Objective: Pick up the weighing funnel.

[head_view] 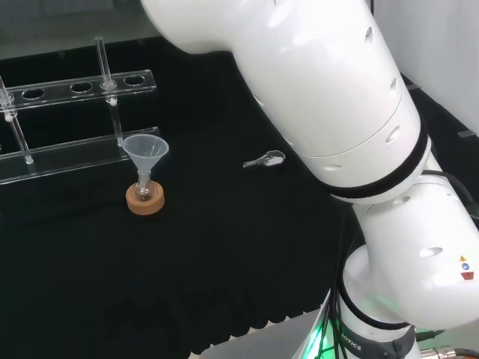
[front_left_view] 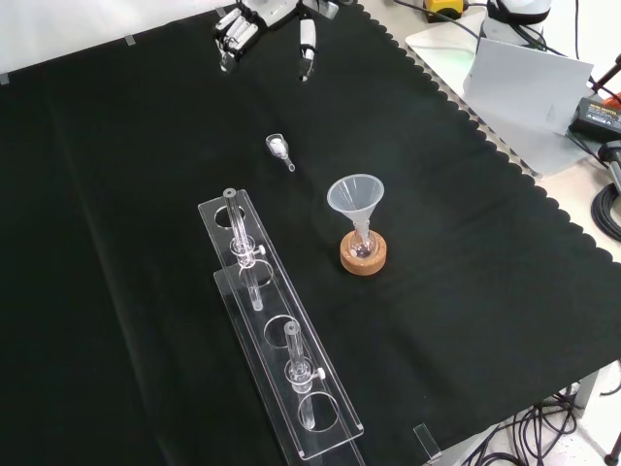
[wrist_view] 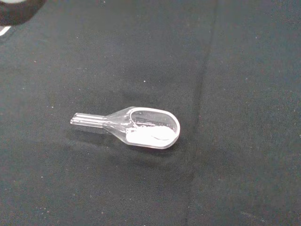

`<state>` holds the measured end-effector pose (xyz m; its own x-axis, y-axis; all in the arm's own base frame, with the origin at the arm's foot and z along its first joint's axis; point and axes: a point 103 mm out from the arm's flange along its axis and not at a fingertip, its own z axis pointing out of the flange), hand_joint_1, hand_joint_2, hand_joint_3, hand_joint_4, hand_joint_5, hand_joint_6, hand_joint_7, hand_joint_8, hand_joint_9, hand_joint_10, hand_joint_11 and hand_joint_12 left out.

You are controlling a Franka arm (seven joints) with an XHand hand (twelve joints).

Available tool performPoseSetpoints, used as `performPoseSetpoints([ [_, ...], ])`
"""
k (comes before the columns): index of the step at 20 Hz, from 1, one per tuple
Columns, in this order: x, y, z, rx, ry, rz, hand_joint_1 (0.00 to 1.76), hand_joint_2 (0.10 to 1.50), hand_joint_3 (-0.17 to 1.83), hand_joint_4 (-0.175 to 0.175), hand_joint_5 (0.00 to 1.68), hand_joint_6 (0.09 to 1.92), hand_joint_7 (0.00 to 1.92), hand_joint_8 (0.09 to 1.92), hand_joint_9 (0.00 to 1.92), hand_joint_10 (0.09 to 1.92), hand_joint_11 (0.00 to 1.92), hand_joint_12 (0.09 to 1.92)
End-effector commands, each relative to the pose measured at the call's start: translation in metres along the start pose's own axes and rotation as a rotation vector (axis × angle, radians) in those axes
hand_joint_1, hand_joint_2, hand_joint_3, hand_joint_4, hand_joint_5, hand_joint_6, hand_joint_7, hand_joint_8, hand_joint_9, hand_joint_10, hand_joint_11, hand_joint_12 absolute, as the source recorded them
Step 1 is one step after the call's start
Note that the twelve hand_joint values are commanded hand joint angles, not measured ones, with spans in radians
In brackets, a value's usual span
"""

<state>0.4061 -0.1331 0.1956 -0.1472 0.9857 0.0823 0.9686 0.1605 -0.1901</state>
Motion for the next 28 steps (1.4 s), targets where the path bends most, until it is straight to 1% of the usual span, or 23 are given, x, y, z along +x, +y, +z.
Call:
performPoseSetpoints([
  [1,0.016,0.009,0.006,-0.001,-0.018,0.039,0.65,0.66,0.23,0.000,0.21,0.09,0.31,0.51,0.29,0.68,0.00,1.36],
  [4,0.021,0.012,0.010,-0.009,-0.031,0.064,0.71,0.64,0.23,-0.003,0.22,0.09,0.32,0.51,0.29,0.68,0.00,1.36],
  [7,0.021,0.014,0.014,-0.006,-0.018,0.091,0.76,0.62,0.22,-0.005,0.23,0.09,0.34,0.52,0.30,0.69,0.00,1.36],
  [16,0.021,0.014,0.028,0.026,0.000,0.123,0.78,0.61,0.23,-0.007,0.27,0.09,0.37,0.53,0.32,0.70,0.00,1.37],
  [22,0.028,0.008,0.036,0.068,0.004,0.100,0.77,0.61,0.24,-0.007,0.28,0.09,0.39,0.53,0.33,0.70,0.00,1.37],
  [28,0.036,0.005,0.042,0.085,0.008,0.086,0.77,0.60,0.27,-0.008,0.29,0.09,0.44,0.52,0.36,0.69,0.00,1.39],
])
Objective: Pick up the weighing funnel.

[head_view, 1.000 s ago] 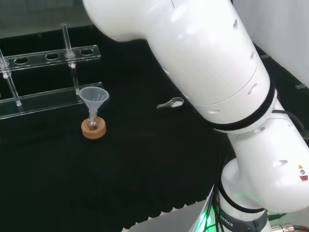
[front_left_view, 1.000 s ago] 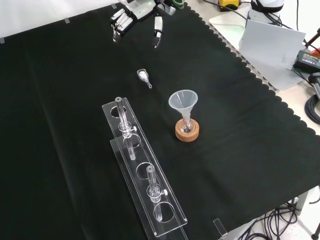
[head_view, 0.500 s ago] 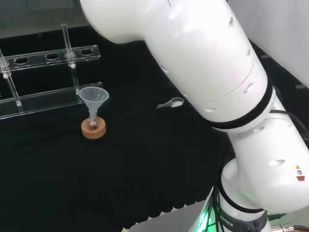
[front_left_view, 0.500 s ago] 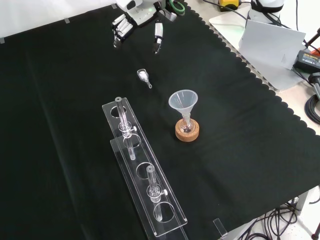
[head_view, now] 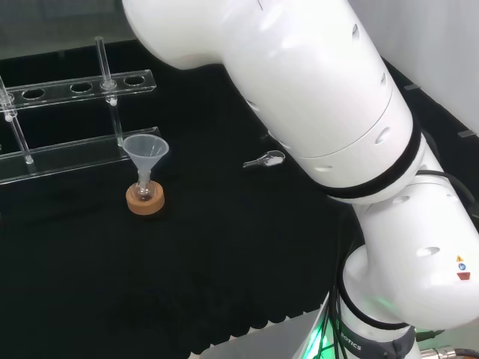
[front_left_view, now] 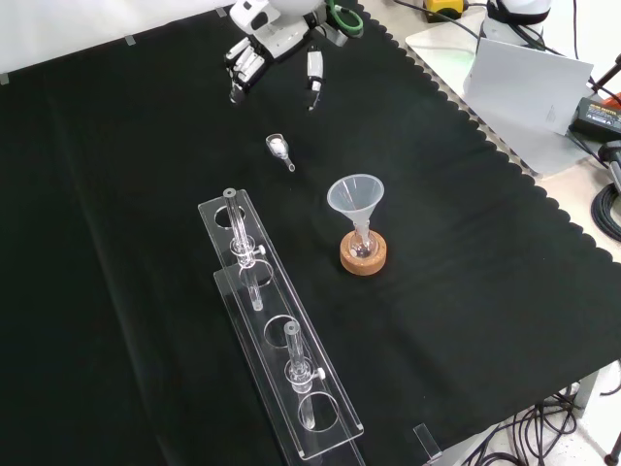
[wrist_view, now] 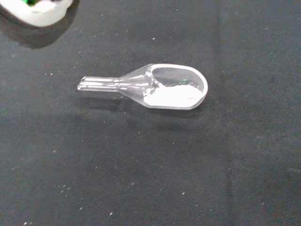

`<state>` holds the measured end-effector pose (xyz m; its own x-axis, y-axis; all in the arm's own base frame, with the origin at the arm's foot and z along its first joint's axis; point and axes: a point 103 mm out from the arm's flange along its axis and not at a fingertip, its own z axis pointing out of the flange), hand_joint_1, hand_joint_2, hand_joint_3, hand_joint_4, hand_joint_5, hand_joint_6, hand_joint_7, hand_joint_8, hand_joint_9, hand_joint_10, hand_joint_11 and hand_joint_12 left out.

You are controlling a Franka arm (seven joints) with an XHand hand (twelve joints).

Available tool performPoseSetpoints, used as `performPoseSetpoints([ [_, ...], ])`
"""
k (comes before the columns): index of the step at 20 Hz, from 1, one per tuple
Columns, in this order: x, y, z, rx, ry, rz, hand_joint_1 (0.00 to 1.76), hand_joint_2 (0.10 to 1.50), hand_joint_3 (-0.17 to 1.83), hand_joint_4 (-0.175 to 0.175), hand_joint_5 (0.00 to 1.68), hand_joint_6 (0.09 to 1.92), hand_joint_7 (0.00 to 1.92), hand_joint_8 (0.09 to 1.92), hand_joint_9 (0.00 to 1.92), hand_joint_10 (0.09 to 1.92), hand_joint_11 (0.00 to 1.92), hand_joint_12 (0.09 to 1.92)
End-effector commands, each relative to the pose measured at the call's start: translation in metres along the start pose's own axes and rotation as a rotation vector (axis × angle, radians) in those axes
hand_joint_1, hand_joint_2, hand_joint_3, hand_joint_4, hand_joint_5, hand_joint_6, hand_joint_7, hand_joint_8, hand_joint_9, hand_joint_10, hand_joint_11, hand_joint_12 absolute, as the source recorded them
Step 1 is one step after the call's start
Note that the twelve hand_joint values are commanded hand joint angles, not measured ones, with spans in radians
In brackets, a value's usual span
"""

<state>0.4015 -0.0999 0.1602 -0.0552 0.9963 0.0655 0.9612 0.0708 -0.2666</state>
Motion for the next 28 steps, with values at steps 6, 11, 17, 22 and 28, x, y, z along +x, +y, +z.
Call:
performPoseSetpoints([
  [6,0.006,0.002,0.016,0.033,0.017,0.010,0.76,0.61,0.28,-0.009,0.31,0.09,0.47,0.52,0.39,0.69,0.00,1.39],
  [11,0.007,0.011,0.025,0.045,0.033,0.029,0.77,0.60,0.30,-0.009,0.32,0.09,0.49,0.50,0.40,0.67,0.00,1.40],
  [17,0.010,0.018,0.036,0.053,0.042,0.043,0.77,0.60,0.31,-0.011,0.32,0.09,0.50,0.50,0.41,0.66,0.00,1.40],
  [22,0.013,0.021,0.044,0.065,0.047,0.046,0.78,0.59,0.31,-0.012,0.32,0.09,0.51,0.50,0.41,0.66,0.00,1.40],
  [28,0.015,0.021,0.057,0.087,0.058,0.043,0.79,0.59,0.32,-0.013,0.33,0.09,0.52,0.50,0.42,0.66,0.00,1.40],
])
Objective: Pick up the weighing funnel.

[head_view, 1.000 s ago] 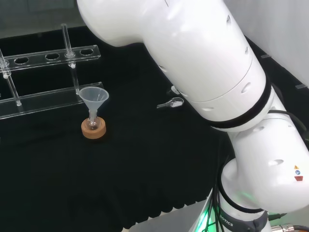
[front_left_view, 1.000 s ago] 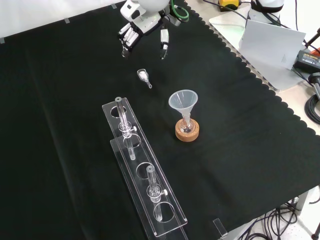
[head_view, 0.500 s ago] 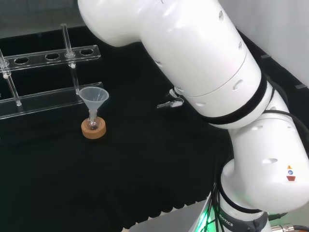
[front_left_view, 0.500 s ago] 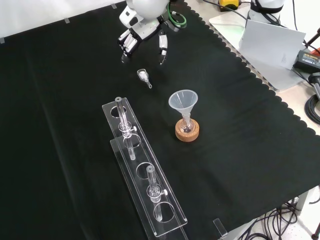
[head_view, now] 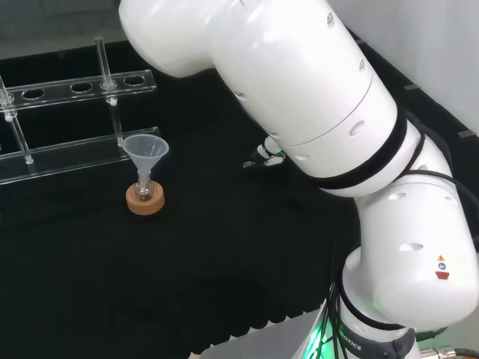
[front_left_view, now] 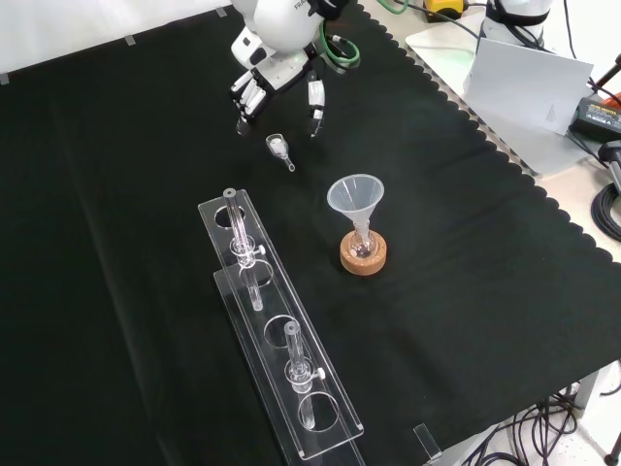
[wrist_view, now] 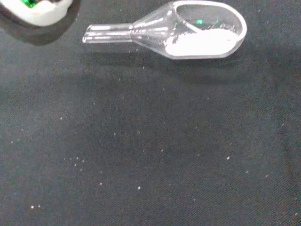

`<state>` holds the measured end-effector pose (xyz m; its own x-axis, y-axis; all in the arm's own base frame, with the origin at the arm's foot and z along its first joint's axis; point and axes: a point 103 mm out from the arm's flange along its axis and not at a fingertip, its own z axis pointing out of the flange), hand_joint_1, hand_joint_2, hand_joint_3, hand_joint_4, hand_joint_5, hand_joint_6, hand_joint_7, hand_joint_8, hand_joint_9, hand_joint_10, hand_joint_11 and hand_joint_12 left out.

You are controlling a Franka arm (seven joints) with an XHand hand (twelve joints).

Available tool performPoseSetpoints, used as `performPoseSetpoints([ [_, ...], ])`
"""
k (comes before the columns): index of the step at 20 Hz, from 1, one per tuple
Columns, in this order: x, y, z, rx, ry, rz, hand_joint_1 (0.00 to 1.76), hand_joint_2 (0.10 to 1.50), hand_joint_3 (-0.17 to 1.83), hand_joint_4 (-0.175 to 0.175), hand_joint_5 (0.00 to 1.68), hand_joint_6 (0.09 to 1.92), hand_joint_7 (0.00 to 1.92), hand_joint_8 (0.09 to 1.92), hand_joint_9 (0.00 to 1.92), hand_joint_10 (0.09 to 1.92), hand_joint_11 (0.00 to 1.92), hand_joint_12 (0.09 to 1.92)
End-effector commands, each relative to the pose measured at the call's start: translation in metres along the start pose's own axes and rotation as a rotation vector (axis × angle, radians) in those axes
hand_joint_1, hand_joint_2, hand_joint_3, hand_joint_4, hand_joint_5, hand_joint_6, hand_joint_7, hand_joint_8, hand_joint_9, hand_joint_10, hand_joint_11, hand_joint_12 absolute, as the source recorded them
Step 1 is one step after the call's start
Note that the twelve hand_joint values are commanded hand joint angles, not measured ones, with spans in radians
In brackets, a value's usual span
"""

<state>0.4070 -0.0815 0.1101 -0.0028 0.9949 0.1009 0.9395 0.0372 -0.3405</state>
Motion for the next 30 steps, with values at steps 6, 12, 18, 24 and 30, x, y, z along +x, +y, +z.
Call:
performPoseSetpoints([
  [6,-0.009,0.008,0.017,0.021,-0.007,0.003,0.81,0.58,0.33,-0.013,0.34,0.09,0.54,0.50,0.43,0.66,0.00,1.41],
  [12,-0.015,0.016,0.021,0.018,-0.011,0.005,0.83,0.57,0.33,-0.016,0.36,0.09,0.54,0.50,0.43,0.65,0.00,1.43],
  [18,-0.010,0.019,0.026,0.017,0.004,0.010,0.84,0.57,0.34,-0.019,0.41,0.09,0.55,0.49,0.43,0.65,0.00,1.44],
  [24,-0.005,0.018,0.033,-0.018,-0.039,-0.003,0.87,0.55,0.37,-0.006,0.44,0.09,0.59,0.49,0.45,0.64,0.00,1.46],
  [30,-0.011,0.019,0.040,-0.044,-0.067,0.008,0.95,0.53,0.43,0.035,0.49,0.09,0.70,0.44,0.52,0.60,0.00,1.47],
])
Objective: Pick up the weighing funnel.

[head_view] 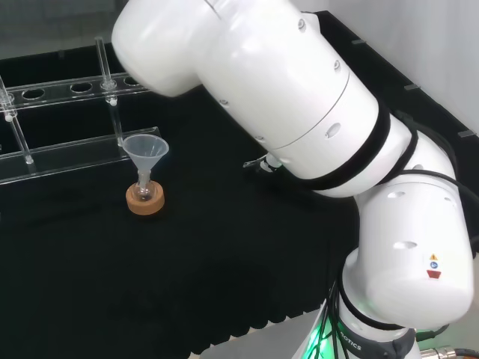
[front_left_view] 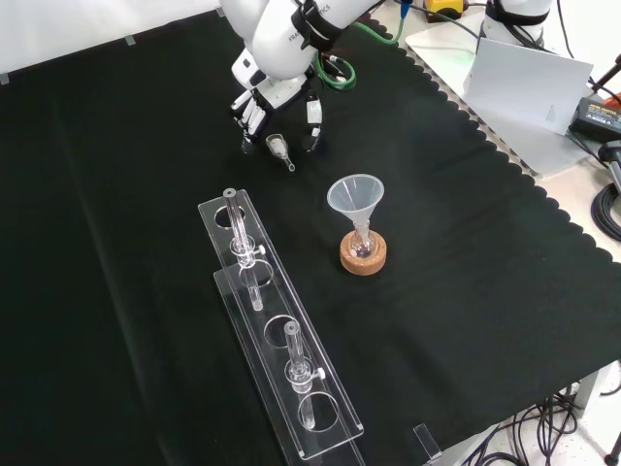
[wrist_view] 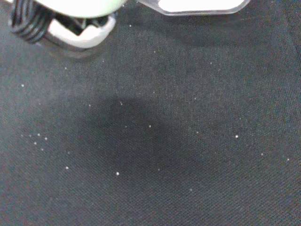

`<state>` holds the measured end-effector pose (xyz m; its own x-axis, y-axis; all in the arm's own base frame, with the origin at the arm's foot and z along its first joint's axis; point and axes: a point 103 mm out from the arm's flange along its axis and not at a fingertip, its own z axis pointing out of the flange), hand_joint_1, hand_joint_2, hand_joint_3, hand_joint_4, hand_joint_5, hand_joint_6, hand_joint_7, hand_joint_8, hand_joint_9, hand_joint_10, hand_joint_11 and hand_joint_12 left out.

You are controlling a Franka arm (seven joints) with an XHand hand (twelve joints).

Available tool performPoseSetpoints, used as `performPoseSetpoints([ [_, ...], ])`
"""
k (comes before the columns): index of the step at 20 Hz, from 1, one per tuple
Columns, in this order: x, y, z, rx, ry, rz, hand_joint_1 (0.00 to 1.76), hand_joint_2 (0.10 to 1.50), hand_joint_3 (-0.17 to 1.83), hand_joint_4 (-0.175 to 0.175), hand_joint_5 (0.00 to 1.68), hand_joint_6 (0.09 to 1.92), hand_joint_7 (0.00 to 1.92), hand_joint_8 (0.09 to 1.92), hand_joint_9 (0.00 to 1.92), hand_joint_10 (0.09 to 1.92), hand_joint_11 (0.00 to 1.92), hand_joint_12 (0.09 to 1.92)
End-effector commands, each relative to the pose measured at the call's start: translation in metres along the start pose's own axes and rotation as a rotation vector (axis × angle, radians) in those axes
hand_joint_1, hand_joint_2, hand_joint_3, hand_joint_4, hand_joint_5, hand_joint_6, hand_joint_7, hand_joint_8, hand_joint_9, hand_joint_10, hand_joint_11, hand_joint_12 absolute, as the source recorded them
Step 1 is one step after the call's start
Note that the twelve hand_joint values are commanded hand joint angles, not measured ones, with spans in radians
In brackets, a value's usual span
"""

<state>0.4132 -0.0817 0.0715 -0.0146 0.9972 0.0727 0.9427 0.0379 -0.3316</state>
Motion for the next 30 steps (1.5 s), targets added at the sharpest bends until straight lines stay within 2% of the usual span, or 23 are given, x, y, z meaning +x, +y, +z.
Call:
performPoseSetpoints([
  [1,-0.007,0.001,0.007,-0.041,-0.041,0.010,0.95,0.53,0.43,0.036,0.50,0.09,0.71,0.44,0.52,0.60,0.00,1.47],
  [4,-0.008,0.004,0.010,-0.061,-0.071,-0.003,0.98,0.52,0.46,0.034,0.51,0.09,0.73,0.41,0.53,0.58,0.00,1.48],
  [11,-0.015,0.014,0.007,-0.071,-0.072,-0.005,1.00,0.50,0.51,0.031,0.53,0.09,0.76,0.40,0.56,0.57,0.00,1.49],
  [16,-0.015,0.024,0.002,-0.083,-0.085,-0.037,1.01,0.48,0.57,0.030,0.55,0.09,0.80,0.38,0.60,0.54,0.00,1.50],
  [30,-0.020,0.031,-0.001,-0.074,-0.058,-0.025,1.04,0.46,0.63,0.059,0.66,0.09,0.95,0.37,0.66,0.49,0.00,1.51],
])
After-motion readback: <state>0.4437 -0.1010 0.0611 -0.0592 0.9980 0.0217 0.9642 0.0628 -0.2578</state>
